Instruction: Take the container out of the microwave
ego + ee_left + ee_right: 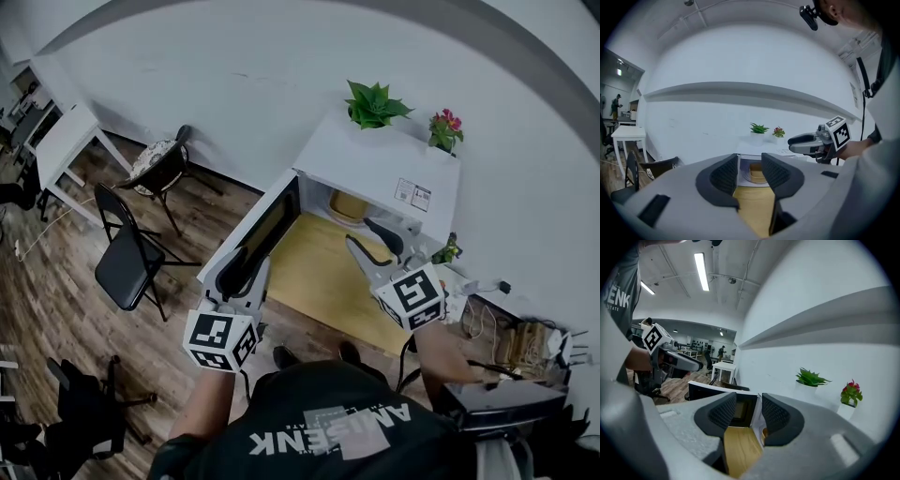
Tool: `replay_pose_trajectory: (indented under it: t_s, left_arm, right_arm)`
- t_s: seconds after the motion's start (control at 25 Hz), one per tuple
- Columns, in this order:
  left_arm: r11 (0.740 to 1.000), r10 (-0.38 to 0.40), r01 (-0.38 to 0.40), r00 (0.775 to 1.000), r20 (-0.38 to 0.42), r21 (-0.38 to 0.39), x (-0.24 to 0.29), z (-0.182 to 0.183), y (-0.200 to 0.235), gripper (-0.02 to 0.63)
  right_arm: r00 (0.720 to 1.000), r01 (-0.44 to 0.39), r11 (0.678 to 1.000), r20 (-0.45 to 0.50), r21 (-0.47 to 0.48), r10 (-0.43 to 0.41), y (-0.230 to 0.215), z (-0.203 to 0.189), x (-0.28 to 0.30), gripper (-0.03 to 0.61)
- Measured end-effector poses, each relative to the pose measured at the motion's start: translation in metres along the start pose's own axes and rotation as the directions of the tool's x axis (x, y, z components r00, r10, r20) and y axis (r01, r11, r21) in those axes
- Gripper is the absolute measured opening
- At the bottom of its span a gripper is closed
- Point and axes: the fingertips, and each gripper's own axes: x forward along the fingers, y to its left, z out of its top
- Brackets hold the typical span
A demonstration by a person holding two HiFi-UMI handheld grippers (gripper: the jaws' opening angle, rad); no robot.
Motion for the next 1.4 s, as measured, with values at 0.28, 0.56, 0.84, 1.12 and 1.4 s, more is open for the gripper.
replay_pose_trajectory:
  t_s: [0.28,0.56,0.84,1.12,1.4]
  left_arm:
    - [1.0,-0.03,0.029,0.999,-0.027,-0.002,0.001,-0.015,0.006,0.156]
    - [0.999,0.041,-0.042,0.999,-0.034,-0.03,0.001,-0.02,-0.009,0.156]
    - [0.986,0.155,-0.158,0.987,-0.051,-0.059,-0.007,-0.029,-0.015,0.156]
    - [0.969,0.228,-0.232,0.972,-0.053,-0.082,-0.01,-0.039,-0.023,0.156]
    - [0.95,0.284,-0.291,0.956,-0.071,-0.116,-0.013,-0.051,-0.023,0.156]
  right_arm:
    - [0.994,-0.09,0.996,-0.066,-0.019,0.089,0.032,-0.032,0.02,0.202]
    - [0.979,-0.173,0.983,-0.124,-0.066,0.164,0.027,-0.066,0.039,0.207]
    - [0.964,-0.206,0.973,-0.194,-0.101,0.184,0.003,-0.112,0.07,0.207]
    - [0.948,-0.229,0.963,-0.257,-0.141,0.187,-0.012,-0.15,0.103,0.207]
    - [0.941,-0.205,0.969,-0.302,-0.137,0.156,-0.034,-0.181,0.136,0.207]
